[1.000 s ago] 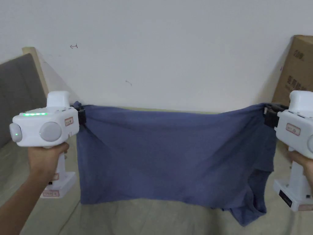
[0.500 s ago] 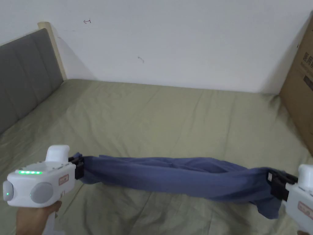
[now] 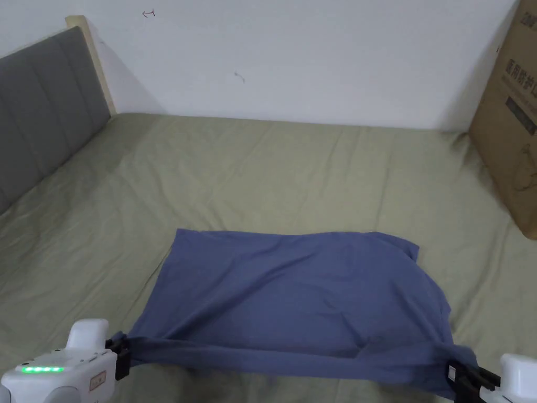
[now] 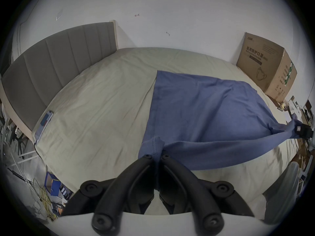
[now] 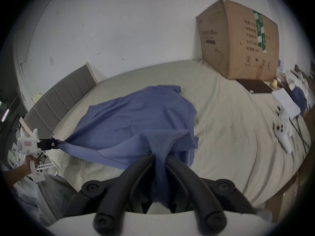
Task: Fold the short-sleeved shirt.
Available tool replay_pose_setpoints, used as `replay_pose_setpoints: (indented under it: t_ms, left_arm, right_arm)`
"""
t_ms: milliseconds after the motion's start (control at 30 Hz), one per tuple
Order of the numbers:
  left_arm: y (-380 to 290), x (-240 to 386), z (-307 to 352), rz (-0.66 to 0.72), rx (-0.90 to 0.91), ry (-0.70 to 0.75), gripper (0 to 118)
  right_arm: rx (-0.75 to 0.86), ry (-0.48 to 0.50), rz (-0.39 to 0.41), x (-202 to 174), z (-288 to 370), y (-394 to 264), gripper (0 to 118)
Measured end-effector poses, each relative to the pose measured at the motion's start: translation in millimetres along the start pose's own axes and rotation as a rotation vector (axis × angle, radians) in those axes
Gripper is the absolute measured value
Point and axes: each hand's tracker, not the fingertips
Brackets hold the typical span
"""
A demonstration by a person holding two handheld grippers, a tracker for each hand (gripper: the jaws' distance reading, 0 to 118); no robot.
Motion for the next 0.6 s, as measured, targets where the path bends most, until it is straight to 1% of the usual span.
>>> replay_pose_setpoints:
  t_ms: [67, 233, 400, 467, 500, 533, 567, 600]
  left_arm:
    - [-11, -2, 1, 0.001, -0.019, 0.001, 2]
    - [-30, -6, -7, -0.003, -0.080, 0.012, 2]
    - [-44, 1, -24, -0.008, -0.179, 0.052, 2]
    - [-47, 4, -25, -0.008, -0.163, 0.060, 4]
    - [-45, 5, -24, 0.000, -0.157, 0.071, 7]
    - [-43, 4, -22, 0.024, -0.164, 0.064, 18]
    - [-39, 5, -19, 0.051, -0.175, 0.072, 35]
    - [-35, 7, -13, 0.076, -0.181, 0.092, 56]
  right_arm:
    - [-0.019, -0.004, -0.028, 4, 3, -15, 1]
    - [-0.105, -0.024, -0.041, 7, -1, -46, 1]
    - [-0.252, -0.099, -0.112, 7, -28, -69, 1]
    - [-0.302, -0.120, -0.128, 6, -35, -72, 1]
    - [-0.289, -0.121, -0.126, 4, -34, -70, 5]
    - [-0.285, -0.139, -0.121, 1, -32, -66, 19]
    - [-0.285, -0.166, -0.106, -1, -30, -62, 33]
    - [-0.269, -0.171, -0.090, -2, -25, -54, 48]
